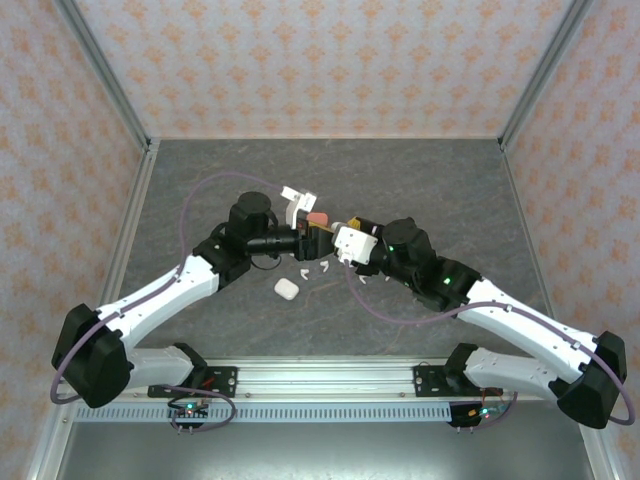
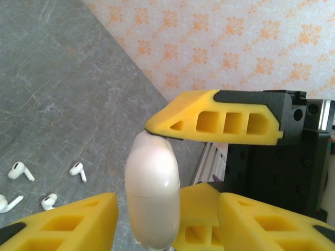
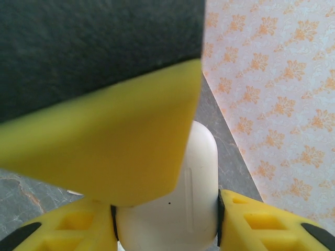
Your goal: Insert the wireless bluetooth earbuds into the charging case
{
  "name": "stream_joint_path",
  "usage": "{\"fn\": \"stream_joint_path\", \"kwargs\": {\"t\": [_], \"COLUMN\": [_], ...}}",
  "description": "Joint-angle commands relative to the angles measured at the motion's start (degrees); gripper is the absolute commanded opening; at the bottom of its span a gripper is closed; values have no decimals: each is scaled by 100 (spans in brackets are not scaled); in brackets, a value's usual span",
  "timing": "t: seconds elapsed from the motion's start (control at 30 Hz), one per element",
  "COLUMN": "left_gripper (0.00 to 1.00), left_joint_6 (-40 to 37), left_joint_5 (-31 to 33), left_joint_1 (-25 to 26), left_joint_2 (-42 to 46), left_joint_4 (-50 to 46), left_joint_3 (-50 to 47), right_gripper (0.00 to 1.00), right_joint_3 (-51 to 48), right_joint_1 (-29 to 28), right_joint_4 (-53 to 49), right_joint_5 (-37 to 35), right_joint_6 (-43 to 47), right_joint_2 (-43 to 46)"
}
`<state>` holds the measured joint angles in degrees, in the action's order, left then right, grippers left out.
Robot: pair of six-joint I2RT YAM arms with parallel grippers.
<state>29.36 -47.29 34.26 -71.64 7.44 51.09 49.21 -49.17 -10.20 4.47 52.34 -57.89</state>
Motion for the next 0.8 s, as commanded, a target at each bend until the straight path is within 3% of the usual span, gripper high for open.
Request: {"fn": "stream_joint_path", "kwargs": {"t": [0.0,0.5,0.77], "left_gripper": [47,24,12], "left_joint_6": [-121,-279,-622], "left_joint_5": [-174,-143,253], "left_joint_1": [46,93,90], "left_joint_2": [-41,-178,-53], "left_joint_4": [111,-28,-72], "left_joint_3": [239,336,240], "right_gripper": [44,48,70], "right_joint_3": [106,184,274], "right_joint_1": [38,133,314], "right_joint_4": [99,9,-417], "right_joint_5": [82,264,582], "right_joint_6": [-134,-421,-849], "right_joint_2": [98,100,291]}}
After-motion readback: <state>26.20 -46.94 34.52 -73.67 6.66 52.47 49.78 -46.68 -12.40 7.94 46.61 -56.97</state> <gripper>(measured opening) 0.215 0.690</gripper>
